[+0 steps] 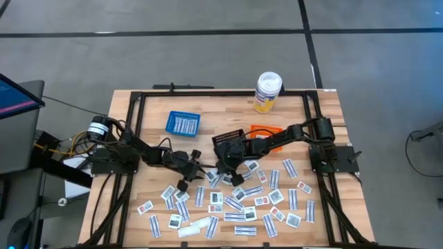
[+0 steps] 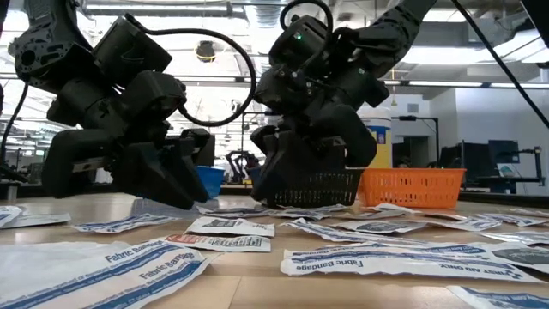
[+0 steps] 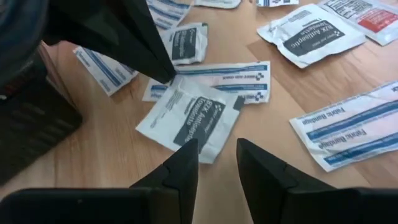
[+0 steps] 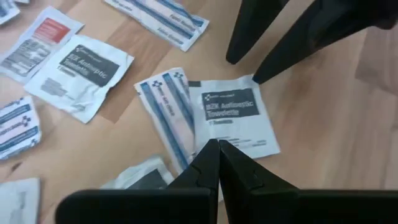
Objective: Pick & Place First Aid Supplies
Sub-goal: Put the towelette pack into the black bin
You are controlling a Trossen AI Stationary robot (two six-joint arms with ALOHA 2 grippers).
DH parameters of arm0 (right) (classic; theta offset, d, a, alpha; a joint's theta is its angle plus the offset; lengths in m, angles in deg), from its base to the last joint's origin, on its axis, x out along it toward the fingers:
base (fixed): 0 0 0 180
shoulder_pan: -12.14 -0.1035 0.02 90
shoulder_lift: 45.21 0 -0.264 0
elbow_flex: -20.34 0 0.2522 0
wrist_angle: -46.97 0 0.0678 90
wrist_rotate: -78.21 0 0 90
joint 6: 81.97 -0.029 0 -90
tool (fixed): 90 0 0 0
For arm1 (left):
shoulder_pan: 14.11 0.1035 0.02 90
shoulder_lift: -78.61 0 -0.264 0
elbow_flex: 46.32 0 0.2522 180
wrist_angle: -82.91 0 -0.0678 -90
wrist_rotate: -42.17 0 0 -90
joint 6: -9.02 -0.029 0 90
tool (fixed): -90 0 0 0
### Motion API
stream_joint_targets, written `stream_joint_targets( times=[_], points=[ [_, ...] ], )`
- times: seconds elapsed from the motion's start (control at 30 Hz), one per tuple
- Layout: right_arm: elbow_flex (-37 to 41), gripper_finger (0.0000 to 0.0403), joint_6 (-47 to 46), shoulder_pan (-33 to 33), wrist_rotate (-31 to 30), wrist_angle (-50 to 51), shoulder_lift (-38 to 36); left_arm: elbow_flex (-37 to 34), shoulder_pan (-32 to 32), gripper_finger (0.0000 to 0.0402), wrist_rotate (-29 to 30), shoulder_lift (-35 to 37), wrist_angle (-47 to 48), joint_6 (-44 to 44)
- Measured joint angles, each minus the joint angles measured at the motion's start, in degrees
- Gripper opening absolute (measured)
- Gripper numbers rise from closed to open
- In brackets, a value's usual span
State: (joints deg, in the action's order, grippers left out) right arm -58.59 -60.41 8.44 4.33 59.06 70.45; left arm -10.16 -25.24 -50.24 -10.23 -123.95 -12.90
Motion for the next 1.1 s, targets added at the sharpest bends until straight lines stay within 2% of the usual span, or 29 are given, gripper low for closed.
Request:
stream_joint_targets(
  times=[0.17, 0.4, 0.7, 0.87, 1.0, 1.1],
  points=[
    [0.0, 0.0000, 1.2, -0.4, 5.1, -1.4, 0.0, 0.0, 0.3, 0.0111, 0.0, -0.2, -1.2, -2.2],
    [-0.4, 0.0000, 2.5, -0.2, 6.3, -6.2, 5.0, 0.1, 2.6, 0.0111, -0.2, -1.2, -1.8, -1.6],
    [-0.5, 0.0000, 1.5, 1.1, 7.5, -4.8, 5.1, 0.1, 3.0, 0.0109, -1.6, -2.4, -2.3, -1.4],
    [-0.3, 0.0000, 1.8, 0.5, 5.0, -2.6, 3.5, 0.0, 3.0, 0.0106, -1.5, -1.2, -1.5, -1.4],
    [-0.1, 0.0000, 2.8, -0.2, -1.9, -0.6, 1.4, 0.0, 3.0, 0.0106, -1.5, -1.1, -0.4, 1.5],
    [-0.1, 0.0000, 3.7, -0.4, -4.7, -1.4, 0.7, 0.0, 3.0, 0.0106, -1.5, -1.0, -0.2, 3.3]
  ],
)
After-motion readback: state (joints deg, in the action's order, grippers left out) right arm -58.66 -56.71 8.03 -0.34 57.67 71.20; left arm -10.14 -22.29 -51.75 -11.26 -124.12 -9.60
